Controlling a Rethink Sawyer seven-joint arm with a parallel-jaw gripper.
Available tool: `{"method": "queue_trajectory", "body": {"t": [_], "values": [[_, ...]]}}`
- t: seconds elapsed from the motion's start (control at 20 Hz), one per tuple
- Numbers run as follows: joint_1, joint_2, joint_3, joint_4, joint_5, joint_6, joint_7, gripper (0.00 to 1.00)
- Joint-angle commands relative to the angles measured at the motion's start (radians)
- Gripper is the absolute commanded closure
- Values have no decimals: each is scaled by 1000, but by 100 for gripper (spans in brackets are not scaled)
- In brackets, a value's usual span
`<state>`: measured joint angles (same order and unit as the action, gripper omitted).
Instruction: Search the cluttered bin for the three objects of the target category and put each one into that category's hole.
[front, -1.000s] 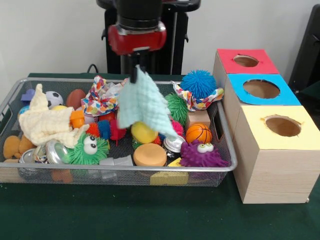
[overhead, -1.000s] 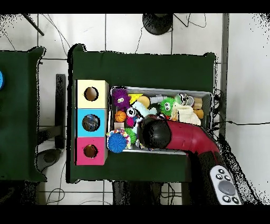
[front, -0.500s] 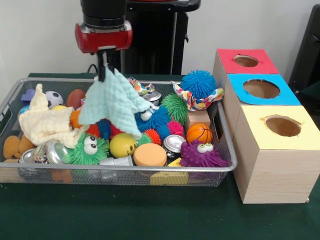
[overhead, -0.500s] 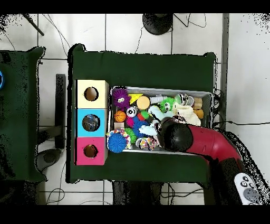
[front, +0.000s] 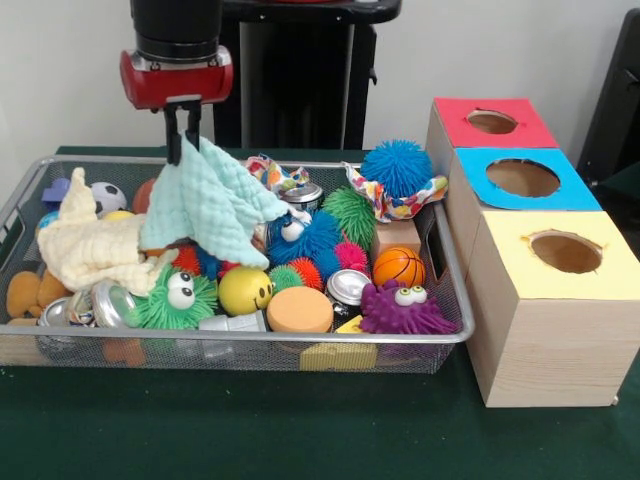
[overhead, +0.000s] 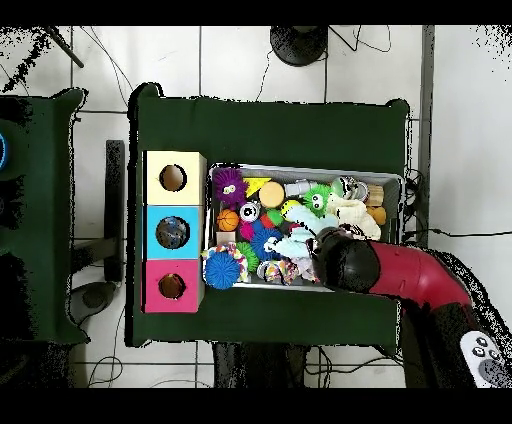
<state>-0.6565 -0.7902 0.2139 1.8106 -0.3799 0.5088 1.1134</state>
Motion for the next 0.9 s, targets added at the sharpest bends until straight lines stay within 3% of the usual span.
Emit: {"method": "queue_trajectory", "body": {"t": [0.05,0.4,0.45,0.7,0.9], "values": [[-73,53,144,-31,-106,149,-246,100],[-122,98,204,-58,-174,149,-264,100],[-124,94,214,-57,-210,163,-268,0],[-184,89,320,21,-169,56,-216,0],[-141,21,294,56,-168,78,-106,0]]}}
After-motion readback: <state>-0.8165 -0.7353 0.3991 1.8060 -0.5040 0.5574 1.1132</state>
